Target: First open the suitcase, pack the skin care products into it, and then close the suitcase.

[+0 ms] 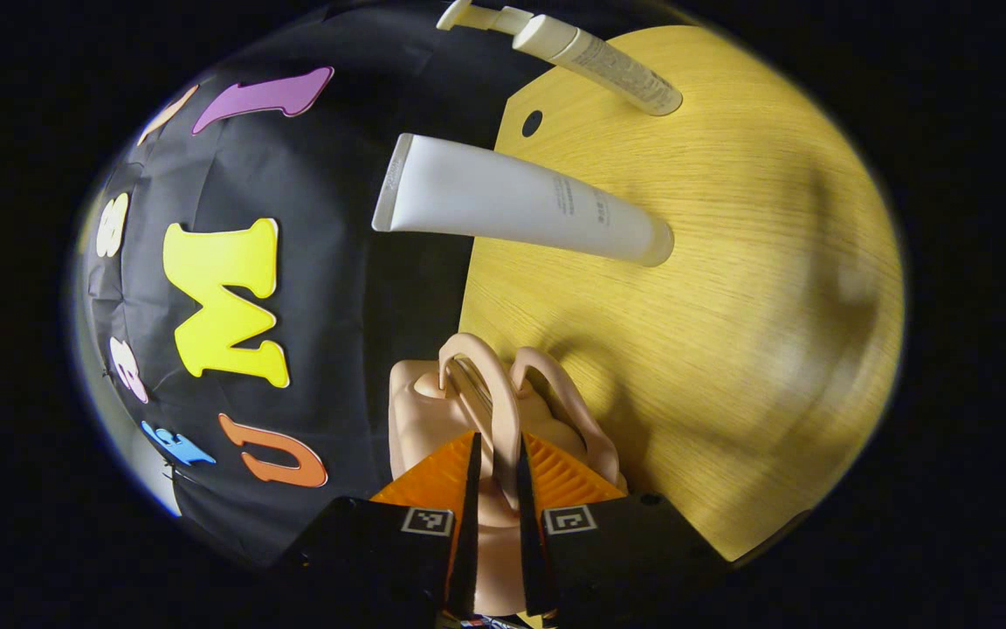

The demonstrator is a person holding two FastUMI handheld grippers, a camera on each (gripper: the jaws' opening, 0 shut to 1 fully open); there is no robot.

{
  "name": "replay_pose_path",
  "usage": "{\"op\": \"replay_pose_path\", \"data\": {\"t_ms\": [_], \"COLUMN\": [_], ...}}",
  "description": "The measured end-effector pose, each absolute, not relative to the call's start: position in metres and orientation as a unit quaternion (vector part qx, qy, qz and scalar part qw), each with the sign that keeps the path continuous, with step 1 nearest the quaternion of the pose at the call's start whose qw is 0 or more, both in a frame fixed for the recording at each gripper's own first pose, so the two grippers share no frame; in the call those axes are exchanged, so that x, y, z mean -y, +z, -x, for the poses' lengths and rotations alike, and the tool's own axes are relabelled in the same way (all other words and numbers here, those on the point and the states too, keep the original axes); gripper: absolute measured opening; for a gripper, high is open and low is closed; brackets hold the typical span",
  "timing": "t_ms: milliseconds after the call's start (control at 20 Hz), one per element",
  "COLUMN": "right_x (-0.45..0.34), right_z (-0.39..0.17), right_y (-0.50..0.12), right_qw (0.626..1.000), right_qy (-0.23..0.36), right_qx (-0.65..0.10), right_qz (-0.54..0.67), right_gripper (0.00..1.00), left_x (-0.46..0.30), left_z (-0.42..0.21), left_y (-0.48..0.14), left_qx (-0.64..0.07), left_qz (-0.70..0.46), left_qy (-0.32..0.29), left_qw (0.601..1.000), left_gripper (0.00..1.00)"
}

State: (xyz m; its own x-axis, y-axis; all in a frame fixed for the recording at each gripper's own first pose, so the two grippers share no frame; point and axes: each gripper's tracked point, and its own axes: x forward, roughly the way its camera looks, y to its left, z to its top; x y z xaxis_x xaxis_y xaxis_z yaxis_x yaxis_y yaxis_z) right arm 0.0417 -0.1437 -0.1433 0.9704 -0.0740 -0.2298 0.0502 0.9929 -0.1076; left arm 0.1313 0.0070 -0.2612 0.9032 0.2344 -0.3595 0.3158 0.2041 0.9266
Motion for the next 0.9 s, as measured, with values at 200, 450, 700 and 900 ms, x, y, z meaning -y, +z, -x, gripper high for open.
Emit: {"op": "replay_pose_path", "data": {"t_ms": [200,450,700,900], "right_x": [0.129,0.114,0.087,0.059], "right_z": [-0.036,-0.034,-0.036,-0.043], "right_y": [-0.133,-0.119,-0.105,-0.096], "right_qw": [0.99,0.99,0.99,0.99], "right_qy": [-0.05,-0.063,-0.072,-0.073], "right_qx": [-0.119,-0.107,-0.098,-0.1], "right_qz": [0.047,0.064,0.067,0.06], "right_gripper": [0.79,0.79,0.79,0.77], "left_x": [-0.012,-0.017,-0.03,-0.051], "left_z": [-0.13,-0.128,-0.123,-0.12], "left_y": [-0.255,-0.231,-0.195,-0.157], "left_qx": [-0.214,-0.204,-0.188,-0.174], "left_qz": [-0.619,-0.579,-0.532,-0.492], "left_qy": [-0.039,-0.055,-0.07,-0.07], "left_qw": [0.754,0.787,0.822,0.85], "left_gripper": [0.1,0.06,0.03,0.03]}}
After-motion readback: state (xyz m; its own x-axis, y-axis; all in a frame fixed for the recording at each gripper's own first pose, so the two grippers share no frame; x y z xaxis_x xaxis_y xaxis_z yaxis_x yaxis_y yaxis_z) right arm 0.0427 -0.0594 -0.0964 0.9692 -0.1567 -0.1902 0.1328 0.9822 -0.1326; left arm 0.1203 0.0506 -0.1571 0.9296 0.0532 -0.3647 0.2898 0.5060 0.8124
